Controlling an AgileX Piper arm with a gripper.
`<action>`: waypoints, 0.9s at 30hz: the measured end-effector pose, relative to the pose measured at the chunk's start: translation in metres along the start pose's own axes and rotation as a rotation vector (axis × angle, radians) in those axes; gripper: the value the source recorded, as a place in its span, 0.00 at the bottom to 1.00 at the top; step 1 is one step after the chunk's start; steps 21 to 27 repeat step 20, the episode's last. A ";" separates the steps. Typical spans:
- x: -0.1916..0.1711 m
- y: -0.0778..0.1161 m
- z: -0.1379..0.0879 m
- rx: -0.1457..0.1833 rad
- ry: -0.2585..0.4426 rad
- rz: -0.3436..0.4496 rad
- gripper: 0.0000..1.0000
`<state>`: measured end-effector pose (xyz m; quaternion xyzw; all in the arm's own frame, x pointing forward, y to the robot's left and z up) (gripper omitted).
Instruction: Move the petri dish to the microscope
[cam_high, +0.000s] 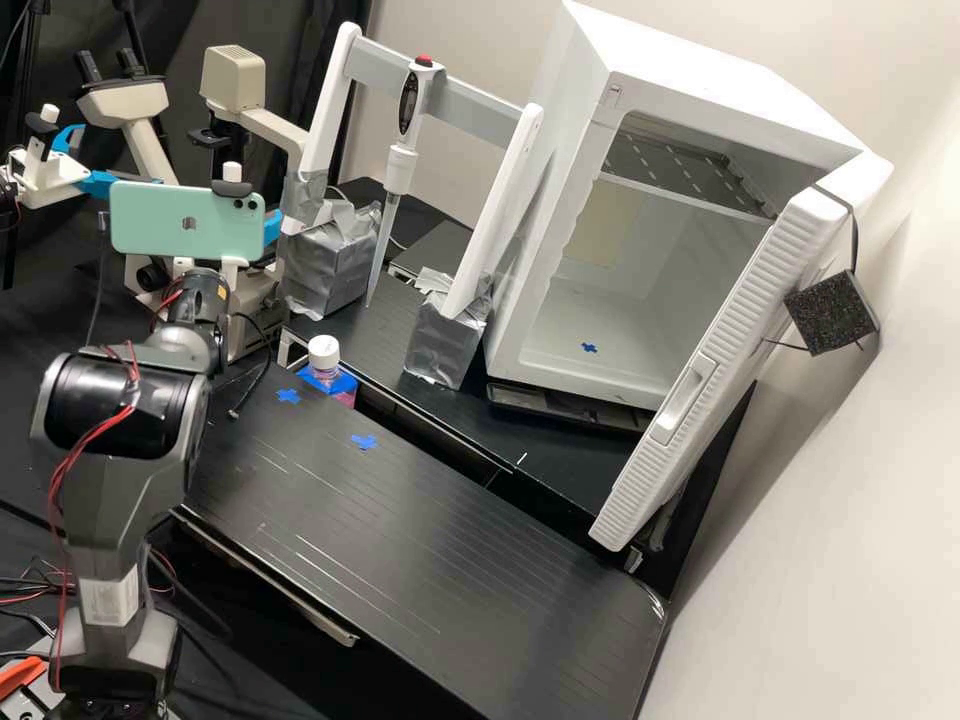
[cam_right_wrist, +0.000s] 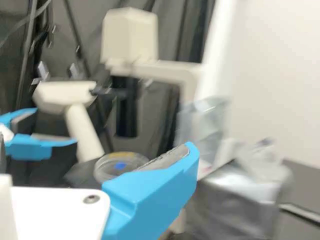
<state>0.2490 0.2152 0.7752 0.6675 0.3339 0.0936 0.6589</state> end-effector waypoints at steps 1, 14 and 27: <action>-0.008 0.004 0.003 0.009 0.002 0.024 1.00; -0.083 0.039 0.051 0.085 -0.121 0.438 1.00; -0.100 0.036 0.076 0.118 -0.179 0.494 1.00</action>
